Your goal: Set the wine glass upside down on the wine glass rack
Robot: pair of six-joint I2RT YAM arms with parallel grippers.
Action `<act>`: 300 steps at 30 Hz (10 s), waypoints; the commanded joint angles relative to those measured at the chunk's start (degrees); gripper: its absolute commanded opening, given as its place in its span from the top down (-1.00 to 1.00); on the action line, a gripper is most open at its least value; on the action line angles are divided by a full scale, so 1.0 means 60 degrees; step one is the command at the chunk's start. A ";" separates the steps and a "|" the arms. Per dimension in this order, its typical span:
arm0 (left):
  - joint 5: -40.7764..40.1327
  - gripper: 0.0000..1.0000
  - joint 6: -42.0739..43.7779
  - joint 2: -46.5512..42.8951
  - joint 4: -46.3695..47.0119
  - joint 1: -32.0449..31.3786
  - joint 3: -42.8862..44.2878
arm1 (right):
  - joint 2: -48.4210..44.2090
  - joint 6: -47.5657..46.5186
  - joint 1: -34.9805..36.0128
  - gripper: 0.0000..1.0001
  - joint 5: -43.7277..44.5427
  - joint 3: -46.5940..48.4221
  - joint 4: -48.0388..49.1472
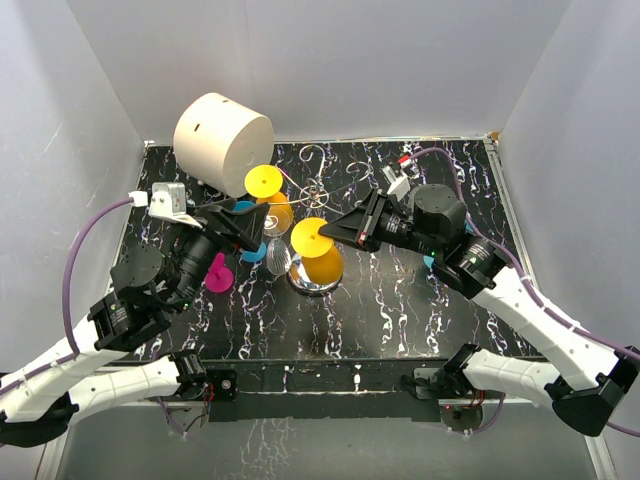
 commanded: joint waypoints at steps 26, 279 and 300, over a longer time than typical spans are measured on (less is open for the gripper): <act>-0.0347 -0.57 0.0351 0.0273 -0.0105 -0.0015 0.0590 | -0.0648 -0.0398 0.0025 0.68 0.1922 0.0233 -0.0535; 0.3293 1.00 -0.1437 0.8328 1.1315 -0.0005 0.4828 | -0.4286 -0.4265 -0.5451 -0.46 0.2219 0.1770 -0.0624; 0.6941 1.00 0.5673 0.7679 0.5999 0.0010 0.5809 | -0.2246 -0.3085 -0.5449 -0.41 -0.0289 0.4261 -0.1757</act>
